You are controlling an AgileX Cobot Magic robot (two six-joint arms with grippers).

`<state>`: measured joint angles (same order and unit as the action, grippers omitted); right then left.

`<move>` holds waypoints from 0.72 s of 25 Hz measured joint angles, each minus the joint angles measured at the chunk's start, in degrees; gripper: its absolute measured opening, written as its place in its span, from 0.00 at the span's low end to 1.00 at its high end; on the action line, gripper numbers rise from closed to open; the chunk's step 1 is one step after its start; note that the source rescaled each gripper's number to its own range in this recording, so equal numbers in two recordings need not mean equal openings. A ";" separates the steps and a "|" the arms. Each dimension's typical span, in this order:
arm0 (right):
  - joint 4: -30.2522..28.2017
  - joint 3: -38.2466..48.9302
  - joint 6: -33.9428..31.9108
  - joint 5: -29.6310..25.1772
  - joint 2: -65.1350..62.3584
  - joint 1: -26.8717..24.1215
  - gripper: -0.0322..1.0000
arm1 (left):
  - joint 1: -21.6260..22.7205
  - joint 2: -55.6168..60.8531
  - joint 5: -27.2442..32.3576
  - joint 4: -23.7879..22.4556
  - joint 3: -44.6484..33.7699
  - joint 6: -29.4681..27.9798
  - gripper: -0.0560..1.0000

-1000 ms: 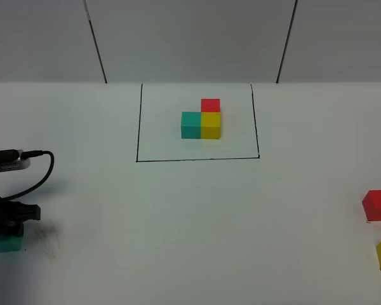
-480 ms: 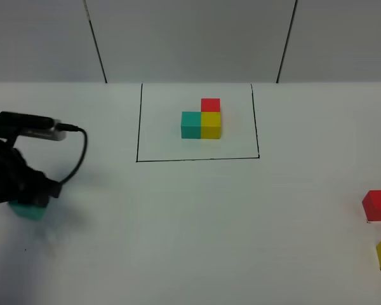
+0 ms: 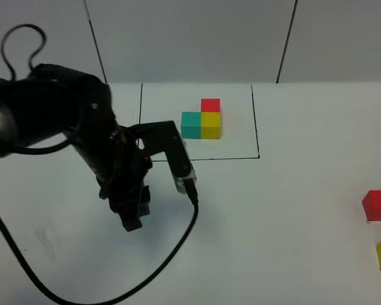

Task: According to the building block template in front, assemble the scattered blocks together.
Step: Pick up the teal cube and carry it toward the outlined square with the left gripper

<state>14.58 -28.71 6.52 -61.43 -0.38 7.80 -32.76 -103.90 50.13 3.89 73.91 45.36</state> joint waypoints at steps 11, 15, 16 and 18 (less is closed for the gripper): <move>0.00 0.00 -0.06 0.00 0.00 0.00 0.76 | -6.26 -11.82 -4.39 -5.46 8.18 0.00 0.07; 0.00 0.00 -0.06 0.00 0.00 0.00 0.76 | -6.56 -15.18 -7.67 -3.13 8.24 0.56 0.07; 0.00 0.00 -0.06 0.00 0.00 0.00 0.76 | -6.58 -15.88 -8.53 -2.67 8.24 0.97 0.07; 0.00 0.00 -0.01 0.00 0.00 0.00 0.76 | -6.88 -16.85 -10.01 -2.25 8.24 1.50 0.07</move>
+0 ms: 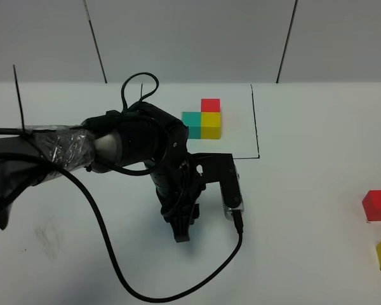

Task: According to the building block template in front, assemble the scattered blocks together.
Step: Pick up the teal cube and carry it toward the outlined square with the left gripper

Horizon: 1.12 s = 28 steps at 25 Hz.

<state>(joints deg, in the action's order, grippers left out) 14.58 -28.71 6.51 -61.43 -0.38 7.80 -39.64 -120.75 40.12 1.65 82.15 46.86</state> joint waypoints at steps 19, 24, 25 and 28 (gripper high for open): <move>0.00 0.00 -0.06 0.00 0.00 0.00 0.76 | -0.22 -1.90 -3.76 5.83 0.08 4.55 0.07; 0.00 0.00 -0.06 0.00 0.00 0.00 0.76 | -0.22 -1.90 -3.58 6.05 0.08 4.61 0.21; 0.00 0.00 -0.06 0.00 0.00 0.00 0.76 | -0.22 -1.90 -3.58 6.09 0.08 4.60 0.29; 0.00 0.00 -0.06 0.00 0.00 0.00 0.76 | -0.22 -1.90 -3.85 6.09 0.08 4.53 0.52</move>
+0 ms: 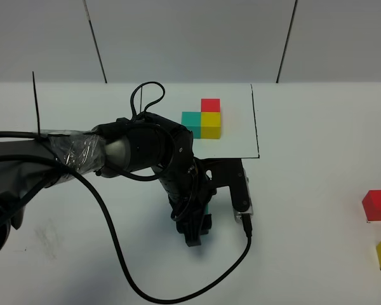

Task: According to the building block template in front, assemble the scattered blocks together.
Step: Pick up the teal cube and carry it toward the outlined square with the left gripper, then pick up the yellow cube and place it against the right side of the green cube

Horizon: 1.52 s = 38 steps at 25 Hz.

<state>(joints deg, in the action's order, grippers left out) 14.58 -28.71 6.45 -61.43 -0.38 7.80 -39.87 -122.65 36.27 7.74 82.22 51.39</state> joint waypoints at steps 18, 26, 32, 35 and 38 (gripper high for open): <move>0.00 0.00 0.00 0.00 0.00 0.00 0.76 | 2.80 31.85 5.39 -25.92 1.97 -52.01 0.89; 0.00 0.00 0.00 0.00 0.00 0.00 0.76 | 4.42 48.29 28.30 -46.56 1.97 -67.95 0.87; 0.00 0.00 0.00 0.00 0.00 0.00 0.76 | 4.47 60.61 32.14 -49.22 1.90 -68.53 0.83; 0.00 0.00 0.00 0.00 0.00 0.00 0.76 | 4.47 68.58 32.18 -48.29 0.90 -68.61 0.81; 0.00 0.00 0.00 0.00 0.00 0.00 0.76 | 4.47 77.19 32.18 -45.70 -0.84 -68.47 0.81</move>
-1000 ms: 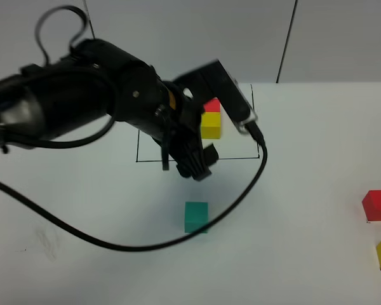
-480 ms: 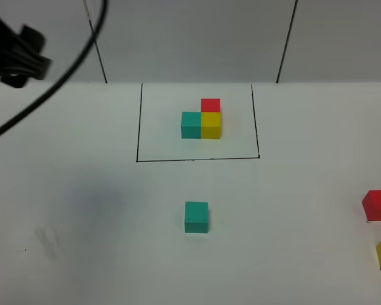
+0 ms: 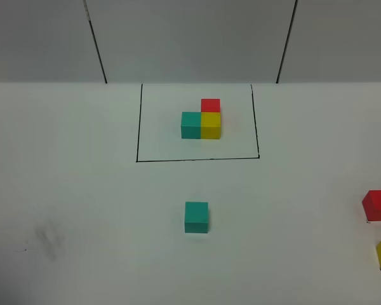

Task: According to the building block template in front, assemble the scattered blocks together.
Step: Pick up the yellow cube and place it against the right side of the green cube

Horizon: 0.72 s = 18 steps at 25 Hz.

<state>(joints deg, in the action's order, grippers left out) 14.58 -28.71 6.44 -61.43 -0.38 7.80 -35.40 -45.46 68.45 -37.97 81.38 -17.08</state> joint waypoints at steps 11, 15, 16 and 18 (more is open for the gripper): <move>0.00 0.00 -0.01 0.00 0.00 0.00 0.76 | 3.98 21.45 0.05 16.52 -8.68 11.54 0.74; 0.00 0.00 -0.01 0.00 0.00 0.00 0.76 | 14.18 24.01 0.05 24.79 -13.15 19.11 0.70; 0.00 0.00 -0.01 0.00 0.00 0.00 0.76 | 17.19 24.68 0.05 27.25 -14.08 21.00 0.69; 0.00 0.00 -0.01 0.00 0.00 0.00 0.76 | 22.39 26.46 0.05 31.00 -16.53 23.98 0.70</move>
<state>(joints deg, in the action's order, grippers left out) 14.58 -28.71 6.43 -61.43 -0.38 7.80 -13.02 -19.00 68.51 -6.97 64.85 6.90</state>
